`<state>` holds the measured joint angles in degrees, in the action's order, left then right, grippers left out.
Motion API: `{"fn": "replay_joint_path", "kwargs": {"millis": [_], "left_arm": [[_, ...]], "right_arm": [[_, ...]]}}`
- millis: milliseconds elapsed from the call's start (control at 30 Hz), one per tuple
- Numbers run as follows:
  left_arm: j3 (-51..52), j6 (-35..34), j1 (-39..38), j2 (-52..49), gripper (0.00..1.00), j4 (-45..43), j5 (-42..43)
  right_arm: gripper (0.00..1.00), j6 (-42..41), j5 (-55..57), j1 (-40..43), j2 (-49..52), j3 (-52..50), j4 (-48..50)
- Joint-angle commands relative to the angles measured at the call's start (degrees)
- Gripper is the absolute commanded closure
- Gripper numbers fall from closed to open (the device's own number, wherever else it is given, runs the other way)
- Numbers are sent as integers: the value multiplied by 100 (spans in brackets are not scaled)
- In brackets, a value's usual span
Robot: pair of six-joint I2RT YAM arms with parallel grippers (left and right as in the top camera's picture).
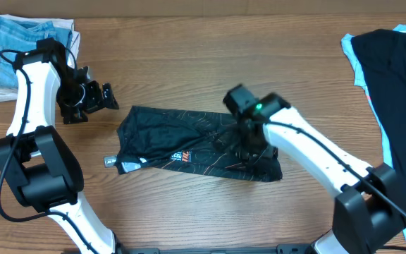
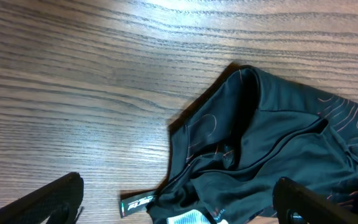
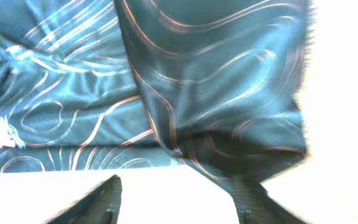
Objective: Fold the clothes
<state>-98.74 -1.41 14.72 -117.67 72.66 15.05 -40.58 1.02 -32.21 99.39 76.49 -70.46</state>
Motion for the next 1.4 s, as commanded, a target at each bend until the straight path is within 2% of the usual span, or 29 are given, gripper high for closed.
{"fn": "replay_joint_path", "kwargs": {"millis": [0,133,333,400,667,867,1000,1133,1367], "left_arm": [[-74,-50,15,-17,0,24,109],[-74,-50,15,-17,0,24,109],[-74,-52,15,-17,0,17,109],[-74,-52,15,-17,0,13,111],[-74,-52,15,-17,0,11,111],[-74,-55,15,-17,0,-9,116],[-74,-57,15,-17,0,0,114],[-74,-55,15,-17,0,24,114],[-74,-52,15,-17,0,59,109]], "right_arm": [[26,-103,859,297,-39,879,-656],[28,103,988,721,-37,997,-988],[85,855,273,1401,-37,428,-555],[96,1080,-245,1510,-35,96,-146],[96,1082,-1550,1333,-35,-1432,1082],[96,1082,-2531,999,-35,-2057,1659],[96,992,-3040,669,-37,-2035,1939],[96,890,-3045,599,-37,-1764,1923],[96,946,-1915,1174,-39,-708,1285]]}}
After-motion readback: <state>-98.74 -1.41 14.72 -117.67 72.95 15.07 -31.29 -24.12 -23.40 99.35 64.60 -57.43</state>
